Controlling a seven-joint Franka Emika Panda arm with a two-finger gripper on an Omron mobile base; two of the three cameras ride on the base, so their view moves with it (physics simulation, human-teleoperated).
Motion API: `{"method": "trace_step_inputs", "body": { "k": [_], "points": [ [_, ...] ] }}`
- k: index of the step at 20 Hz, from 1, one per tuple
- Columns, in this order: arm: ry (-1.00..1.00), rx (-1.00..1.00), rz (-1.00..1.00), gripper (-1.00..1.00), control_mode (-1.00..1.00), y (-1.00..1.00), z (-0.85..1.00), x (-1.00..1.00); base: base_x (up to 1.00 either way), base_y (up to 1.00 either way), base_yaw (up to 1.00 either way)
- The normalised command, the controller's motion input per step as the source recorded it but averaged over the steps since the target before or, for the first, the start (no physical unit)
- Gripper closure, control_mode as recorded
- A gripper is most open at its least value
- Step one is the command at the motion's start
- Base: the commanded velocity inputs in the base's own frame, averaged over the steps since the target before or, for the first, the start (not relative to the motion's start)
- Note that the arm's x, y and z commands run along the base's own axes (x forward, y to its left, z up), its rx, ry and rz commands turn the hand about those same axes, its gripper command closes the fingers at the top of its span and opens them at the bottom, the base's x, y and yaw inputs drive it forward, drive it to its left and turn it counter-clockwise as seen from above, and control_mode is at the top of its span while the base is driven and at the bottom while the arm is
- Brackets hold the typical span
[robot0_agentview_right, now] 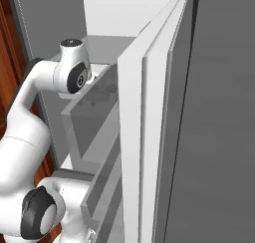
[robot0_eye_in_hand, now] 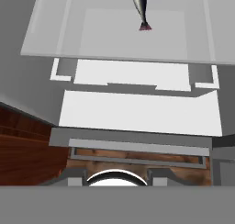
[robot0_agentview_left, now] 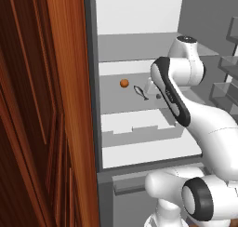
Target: Take the fish out of the fridge, briefly rinse it in the sink, and place it on the tray next to the sink.
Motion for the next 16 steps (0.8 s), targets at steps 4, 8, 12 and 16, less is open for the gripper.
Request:
{"method": "trace_step_inputs", "body": {
  "k": [4,8,12,16],
  "points": [
    [0.0,0.0,0.0,-1.0,-1.0,0.0,0.0,0.0,0.0,0.0,0.0],
    [-0.05,0.0,0.0,-1.0,-1.0,-0.01,0.03,0.0,0.0,0.0,0.0],
    [-0.3,0.0,0.08,-1.0,-1.0,-0.23,0.14,0.0,0.0,0.0,0.0],
    [-0.22,0.0,0.08,-1.0,-1.0,-0.17,0.0,0.1,0.0,0.0,0.0]
  ]
}}
